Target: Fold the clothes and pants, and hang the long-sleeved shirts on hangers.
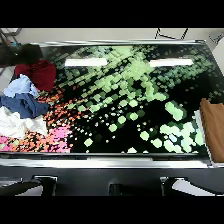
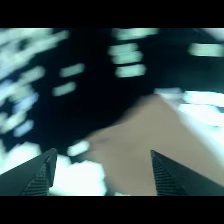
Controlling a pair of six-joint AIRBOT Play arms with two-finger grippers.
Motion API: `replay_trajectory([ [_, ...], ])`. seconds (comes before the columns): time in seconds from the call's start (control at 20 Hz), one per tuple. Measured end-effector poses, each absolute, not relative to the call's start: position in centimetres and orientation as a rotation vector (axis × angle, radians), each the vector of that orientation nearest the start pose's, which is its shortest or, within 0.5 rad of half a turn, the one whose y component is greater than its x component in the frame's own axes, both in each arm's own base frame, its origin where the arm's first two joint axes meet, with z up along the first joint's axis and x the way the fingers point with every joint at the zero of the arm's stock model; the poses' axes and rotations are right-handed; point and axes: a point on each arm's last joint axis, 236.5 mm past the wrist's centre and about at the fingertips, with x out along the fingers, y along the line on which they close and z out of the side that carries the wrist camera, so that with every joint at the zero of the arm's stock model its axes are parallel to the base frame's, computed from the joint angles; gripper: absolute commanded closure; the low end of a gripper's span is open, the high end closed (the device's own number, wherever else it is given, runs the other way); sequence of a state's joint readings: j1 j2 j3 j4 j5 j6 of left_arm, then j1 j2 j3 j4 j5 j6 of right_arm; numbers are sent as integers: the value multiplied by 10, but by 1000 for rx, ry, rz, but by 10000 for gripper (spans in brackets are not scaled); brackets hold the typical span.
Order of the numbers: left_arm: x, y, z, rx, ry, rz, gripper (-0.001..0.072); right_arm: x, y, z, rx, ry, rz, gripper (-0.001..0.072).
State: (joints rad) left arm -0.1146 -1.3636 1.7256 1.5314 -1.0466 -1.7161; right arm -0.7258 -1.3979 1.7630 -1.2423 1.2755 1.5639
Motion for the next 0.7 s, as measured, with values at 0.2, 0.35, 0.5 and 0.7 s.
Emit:
replay_trajectory([
  [0.2,454,-59,105,-42,1143,-21,7,434,-122,126,528,1072,-149,39],
  [0.35,423,-62,69,5,1277,-39,6,425,-65,86,469,1253,-56,17],
  [0.5,414,-63,57,23,1296,-53,6,415,-52,67,389,1337,-68,19],
  [0.7,410,-64,49,30,1308,-58,6,409,-49,58,344,1375,-85,19],
])
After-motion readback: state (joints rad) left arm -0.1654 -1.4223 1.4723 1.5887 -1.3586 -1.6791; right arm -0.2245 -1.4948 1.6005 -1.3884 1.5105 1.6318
